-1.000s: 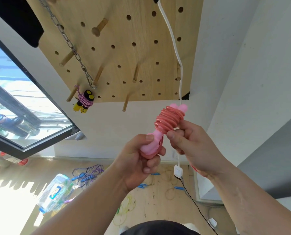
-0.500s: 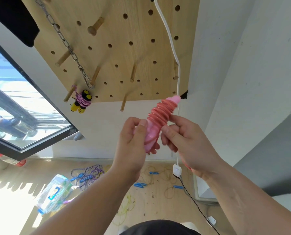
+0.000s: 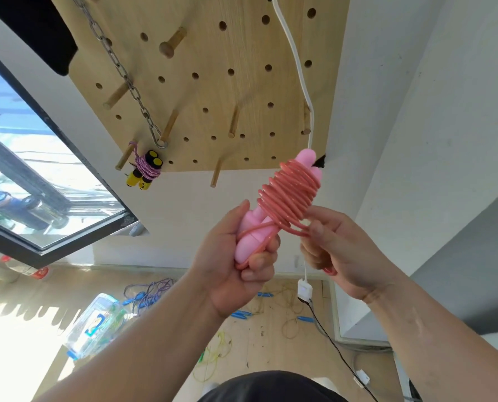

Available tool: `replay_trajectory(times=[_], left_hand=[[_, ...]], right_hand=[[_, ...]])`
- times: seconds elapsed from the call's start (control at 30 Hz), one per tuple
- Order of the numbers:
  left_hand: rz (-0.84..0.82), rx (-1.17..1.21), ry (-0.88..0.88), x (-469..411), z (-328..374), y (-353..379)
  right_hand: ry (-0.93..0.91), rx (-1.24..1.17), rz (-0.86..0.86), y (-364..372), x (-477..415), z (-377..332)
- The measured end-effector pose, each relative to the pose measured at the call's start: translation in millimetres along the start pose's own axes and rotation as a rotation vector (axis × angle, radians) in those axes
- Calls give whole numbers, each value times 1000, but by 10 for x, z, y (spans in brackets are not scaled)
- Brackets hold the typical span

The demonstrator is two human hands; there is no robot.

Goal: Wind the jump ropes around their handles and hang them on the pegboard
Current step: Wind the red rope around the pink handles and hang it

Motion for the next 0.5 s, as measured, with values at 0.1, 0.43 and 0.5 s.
replay_trajectory(times=[0.1,0.43,0.5], left_hand=[[-74,61,-111,-40,-167,-1],[424,-608,365,-86,52,-270],[408,-612,458,-44,60,-287]], right_hand=[[6,-49,-17,34,-48,77],[-84,27,404,66,-53,157],[-107,84,472,36,-37,103]])
Point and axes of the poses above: each hand's wrist, its own x-axis away from the middle knuckle, its own y-axis out of the palm, z = x × y, the point moved 7 cm from there along -x, towards the middle knuckle, and after that the axes turned 15 degrees about -x, right-handed, at the moved point
